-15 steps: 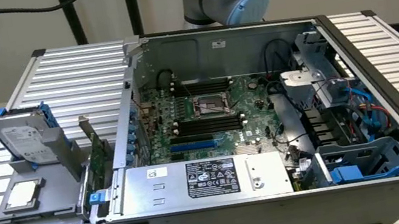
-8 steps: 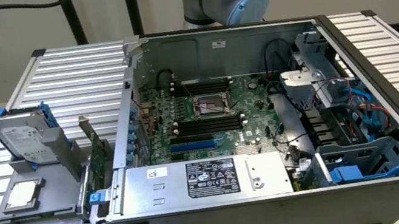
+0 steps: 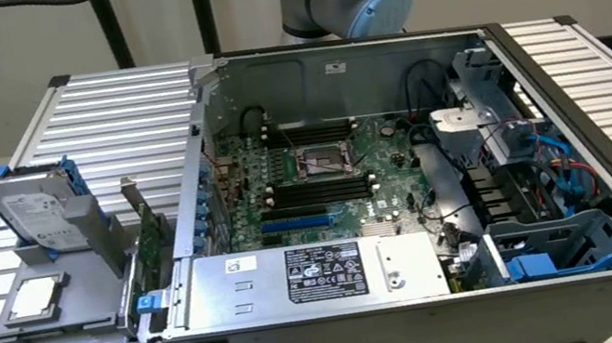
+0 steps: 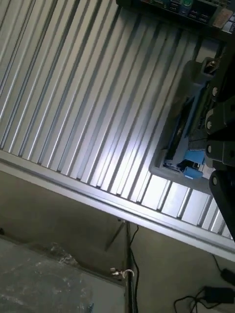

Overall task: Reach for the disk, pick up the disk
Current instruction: 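Pick up the disk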

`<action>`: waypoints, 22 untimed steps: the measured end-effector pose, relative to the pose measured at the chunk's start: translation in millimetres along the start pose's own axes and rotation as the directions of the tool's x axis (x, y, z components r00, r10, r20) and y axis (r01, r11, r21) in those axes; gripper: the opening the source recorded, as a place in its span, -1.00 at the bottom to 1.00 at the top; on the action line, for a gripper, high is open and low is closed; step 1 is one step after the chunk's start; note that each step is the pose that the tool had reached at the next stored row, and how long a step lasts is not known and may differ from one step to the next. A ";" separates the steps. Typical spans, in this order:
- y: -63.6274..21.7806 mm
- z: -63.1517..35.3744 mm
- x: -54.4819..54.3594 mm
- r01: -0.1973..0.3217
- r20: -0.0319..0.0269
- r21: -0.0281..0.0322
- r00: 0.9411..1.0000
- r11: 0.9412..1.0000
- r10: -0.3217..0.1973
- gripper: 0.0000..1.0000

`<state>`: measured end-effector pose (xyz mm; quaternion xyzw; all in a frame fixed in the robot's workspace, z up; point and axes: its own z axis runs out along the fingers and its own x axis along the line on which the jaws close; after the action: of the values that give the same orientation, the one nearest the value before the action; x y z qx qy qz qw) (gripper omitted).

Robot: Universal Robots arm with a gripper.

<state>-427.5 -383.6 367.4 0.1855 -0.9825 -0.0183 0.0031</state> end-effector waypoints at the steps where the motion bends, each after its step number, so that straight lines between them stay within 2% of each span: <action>1: 0.0 0.0 0.0 0.018 0.000 0.000 1.000 1.000 -0.018 -0.79; 6: 0.0 0.0 0.0 0.110 -0.003 0.000 0.994 0.994 -0.110 -0.79; 11: 0.0 0.0 0.0 0.198 -0.007 -0.001 0.980 0.980 -0.198 -0.79; 14: 0.0 0.0 0.0 0.252 -0.008 -0.001 0.968 0.968 -0.252 -0.79; 17: 0.0 0.0 0.0 0.304 -0.010 -0.002 0.953 0.953 -0.304 -0.79; 22: 0.0 0.0 0.0 0.389 -0.013 -0.003 0.921 0.921 -0.389 -0.79</action>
<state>-427.5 -383.6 367.4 0.3770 -0.9260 -0.0173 0.0062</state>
